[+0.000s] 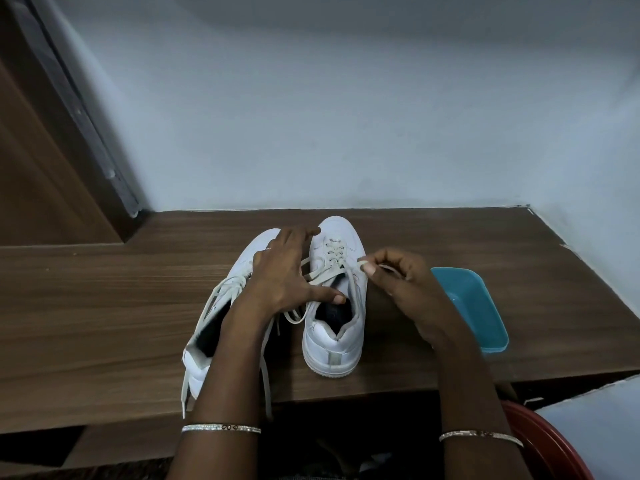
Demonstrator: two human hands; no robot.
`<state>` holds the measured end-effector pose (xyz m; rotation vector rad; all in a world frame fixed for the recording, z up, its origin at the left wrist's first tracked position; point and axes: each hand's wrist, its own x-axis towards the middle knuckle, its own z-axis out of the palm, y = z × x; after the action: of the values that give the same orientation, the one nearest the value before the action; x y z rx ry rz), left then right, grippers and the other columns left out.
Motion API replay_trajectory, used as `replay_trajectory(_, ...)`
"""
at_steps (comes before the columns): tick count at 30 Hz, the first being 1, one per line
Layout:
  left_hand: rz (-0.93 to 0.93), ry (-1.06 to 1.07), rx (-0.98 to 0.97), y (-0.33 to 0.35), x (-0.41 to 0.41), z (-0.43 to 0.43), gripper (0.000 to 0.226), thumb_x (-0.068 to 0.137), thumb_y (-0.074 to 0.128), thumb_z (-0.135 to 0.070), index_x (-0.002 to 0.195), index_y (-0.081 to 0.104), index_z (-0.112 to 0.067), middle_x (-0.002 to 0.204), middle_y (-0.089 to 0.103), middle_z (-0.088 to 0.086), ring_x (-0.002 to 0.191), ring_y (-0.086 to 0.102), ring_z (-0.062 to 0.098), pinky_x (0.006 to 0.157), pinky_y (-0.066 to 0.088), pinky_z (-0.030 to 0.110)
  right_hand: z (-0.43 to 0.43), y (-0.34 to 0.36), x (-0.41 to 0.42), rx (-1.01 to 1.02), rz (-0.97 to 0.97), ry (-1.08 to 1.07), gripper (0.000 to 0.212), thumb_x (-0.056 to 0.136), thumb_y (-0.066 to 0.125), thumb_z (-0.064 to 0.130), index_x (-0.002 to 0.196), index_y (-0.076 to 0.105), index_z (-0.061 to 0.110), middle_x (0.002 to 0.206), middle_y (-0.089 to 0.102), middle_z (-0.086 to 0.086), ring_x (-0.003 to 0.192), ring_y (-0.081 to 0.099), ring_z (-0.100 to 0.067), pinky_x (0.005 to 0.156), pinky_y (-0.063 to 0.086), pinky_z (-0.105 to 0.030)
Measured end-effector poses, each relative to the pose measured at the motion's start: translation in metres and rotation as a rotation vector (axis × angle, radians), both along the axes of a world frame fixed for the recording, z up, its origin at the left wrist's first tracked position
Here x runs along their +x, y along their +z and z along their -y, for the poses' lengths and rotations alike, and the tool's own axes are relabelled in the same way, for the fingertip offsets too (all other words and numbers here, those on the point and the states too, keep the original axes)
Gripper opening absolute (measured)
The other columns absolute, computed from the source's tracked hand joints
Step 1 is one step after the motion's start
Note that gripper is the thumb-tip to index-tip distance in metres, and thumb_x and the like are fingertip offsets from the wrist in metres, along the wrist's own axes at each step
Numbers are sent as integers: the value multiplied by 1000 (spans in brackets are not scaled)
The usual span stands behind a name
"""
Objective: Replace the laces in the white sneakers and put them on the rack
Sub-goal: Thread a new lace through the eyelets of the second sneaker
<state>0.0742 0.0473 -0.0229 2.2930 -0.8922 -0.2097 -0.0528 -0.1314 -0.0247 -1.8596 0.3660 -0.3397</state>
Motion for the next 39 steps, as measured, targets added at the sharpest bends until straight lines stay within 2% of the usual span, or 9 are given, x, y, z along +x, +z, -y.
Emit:
replay_trajectory(3,10,-7,9,-1,0,0,117,33,68,-85,135,38,-36,130,46,-12,124,44,16,101,38,49,-1,4,-1,336,155,-41,17,101,50,14,88,61,14,103,76,0,66,51,-2,63,33,-25)
replay_trajectory(7,19,-10,11,-3,2,0,112,37,76,-79,134,40,-35,128,47,-12,122,45,15,100,38,49,10,12,-5,864,304,-64,26,100,37,22,77,49,17,67,55,-2,67,56,-17,55,33,-26)
replay_trajectory(11,24,-20,17,-2,1,0,103,44,82,-72,133,41,-40,127,45,-15,119,46,12,99,35,44,20,10,-11,992,385,-137,32,98,40,24,67,37,21,51,26,7,42,22,-8,47,21,-24)
replay_trajectory(17,11,-23,34,-3,1,0,91,43,75,-79,124,48,-47,117,46,-16,115,47,12,100,33,45,19,16,-19,490,267,-213,9,86,50,12,81,57,8,54,42,4,41,35,-5,39,26,-18)
replay_trajectory(21,10,-22,45,-3,1,0,89,43,74,-80,122,50,-46,121,47,-16,117,47,11,103,30,46,-2,14,-3,-25,4,-158,8,89,71,18,92,77,21,80,74,7,72,66,-2,74,51,-25)
replay_trajectory(29,16,-40,47,-3,1,-2,86,42,66,-86,121,50,-54,117,49,-18,118,46,9,103,30,46,-7,7,-1,-125,-72,-41,8,89,73,25,82,76,22,80,74,8,78,65,-3,79,45,-24)
replay_trajectory(32,34,-53,61,-1,0,-1,82,50,73,-80,125,51,-56,121,48,-18,122,43,9,103,26,44,-6,9,-1,104,15,-88,16,95,62,21,83,71,14,80,73,11,61,53,-9,58,42,-23)
replay_trajectory(35,38,-67,76,1,-1,-2,75,57,75,-74,126,52,-56,132,47,-18,127,39,7,103,20,40,1,14,-4,711,204,-194,21,96,50,18,76,56,14,71,68,2,51,47,-12,44,33,-22)
replay_trajectory(39,44,-69,93,0,-2,-2,70,61,70,-77,125,50,-58,136,46,-18,130,38,8,103,19,40,16,7,-11,983,380,-298,25,87,47,20,64,38,20,51,29,5,40,22,-9,43,17,-24)
